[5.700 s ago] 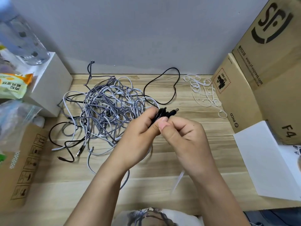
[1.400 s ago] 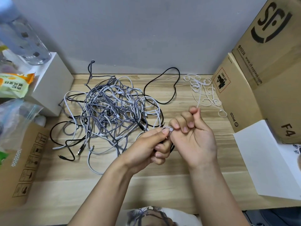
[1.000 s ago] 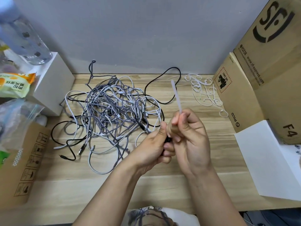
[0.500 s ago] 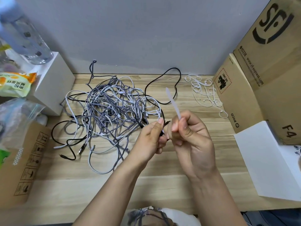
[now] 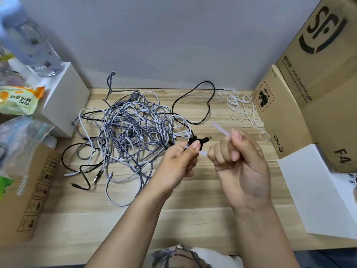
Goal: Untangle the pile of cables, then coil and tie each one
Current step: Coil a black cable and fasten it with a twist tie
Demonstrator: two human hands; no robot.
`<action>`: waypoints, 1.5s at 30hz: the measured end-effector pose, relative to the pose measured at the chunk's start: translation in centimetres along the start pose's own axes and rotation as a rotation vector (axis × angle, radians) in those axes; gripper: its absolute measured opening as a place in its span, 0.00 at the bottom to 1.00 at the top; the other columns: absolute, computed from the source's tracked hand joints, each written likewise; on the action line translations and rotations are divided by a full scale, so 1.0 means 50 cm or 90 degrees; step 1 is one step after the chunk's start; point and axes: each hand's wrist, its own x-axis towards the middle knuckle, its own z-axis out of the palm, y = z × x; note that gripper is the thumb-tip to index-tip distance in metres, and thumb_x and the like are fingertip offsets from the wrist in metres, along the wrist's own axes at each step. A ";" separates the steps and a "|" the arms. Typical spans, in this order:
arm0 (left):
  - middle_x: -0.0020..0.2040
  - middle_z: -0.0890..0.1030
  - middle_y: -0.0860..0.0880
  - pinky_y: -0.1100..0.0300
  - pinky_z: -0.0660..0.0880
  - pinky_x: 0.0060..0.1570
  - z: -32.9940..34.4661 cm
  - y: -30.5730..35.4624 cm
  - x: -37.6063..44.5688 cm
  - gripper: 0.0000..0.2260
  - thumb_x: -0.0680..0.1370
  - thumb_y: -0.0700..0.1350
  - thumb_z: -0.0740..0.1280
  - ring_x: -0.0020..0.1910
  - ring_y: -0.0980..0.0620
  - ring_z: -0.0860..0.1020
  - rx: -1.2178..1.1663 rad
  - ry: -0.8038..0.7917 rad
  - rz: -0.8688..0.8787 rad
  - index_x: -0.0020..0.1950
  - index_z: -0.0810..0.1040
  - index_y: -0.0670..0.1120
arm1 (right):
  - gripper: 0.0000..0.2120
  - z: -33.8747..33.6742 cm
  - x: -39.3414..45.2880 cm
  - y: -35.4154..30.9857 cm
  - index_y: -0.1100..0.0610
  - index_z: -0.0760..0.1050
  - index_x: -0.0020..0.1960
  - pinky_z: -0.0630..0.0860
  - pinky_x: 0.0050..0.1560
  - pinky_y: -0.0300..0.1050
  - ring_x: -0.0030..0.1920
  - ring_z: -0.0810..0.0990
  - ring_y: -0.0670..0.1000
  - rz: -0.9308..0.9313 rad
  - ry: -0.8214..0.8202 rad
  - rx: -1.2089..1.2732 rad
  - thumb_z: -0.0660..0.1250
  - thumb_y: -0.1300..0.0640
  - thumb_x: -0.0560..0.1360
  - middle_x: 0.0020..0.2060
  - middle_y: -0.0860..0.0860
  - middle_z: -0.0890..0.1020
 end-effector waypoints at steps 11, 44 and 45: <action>0.23 0.62 0.57 0.69 0.55 0.21 -0.010 0.040 -0.030 0.06 0.71 0.46 0.65 0.21 0.60 0.59 0.059 -0.032 0.010 0.35 0.71 0.49 | 0.12 -0.036 0.000 -0.043 0.51 0.70 0.23 0.76 0.33 0.40 0.17 0.67 0.44 0.005 0.016 -0.225 0.69 0.56 0.63 0.15 0.46 0.66; 0.30 0.72 0.59 0.64 0.58 0.26 -0.009 0.075 -0.056 0.11 0.73 0.55 0.65 0.29 0.57 0.67 0.653 -0.087 0.166 0.35 0.65 0.66 | 0.13 -0.025 0.007 -0.058 0.53 0.71 0.21 0.61 0.27 0.39 0.18 0.66 0.45 0.227 -0.060 -0.463 0.68 0.60 0.62 0.15 0.46 0.67; 0.30 0.71 0.58 0.64 0.58 0.26 -0.009 0.076 -0.056 0.11 0.73 0.55 0.65 0.29 0.57 0.67 0.651 -0.087 0.166 0.35 0.65 0.66 | 0.13 -0.025 0.007 -0.057 0.53 0.71 0.21 0.61 0.27 0.39 0.18 0.66 0.45 0.232 -0.065 -0.461 0.70 0.60 0.61 0.15 0.46 0.67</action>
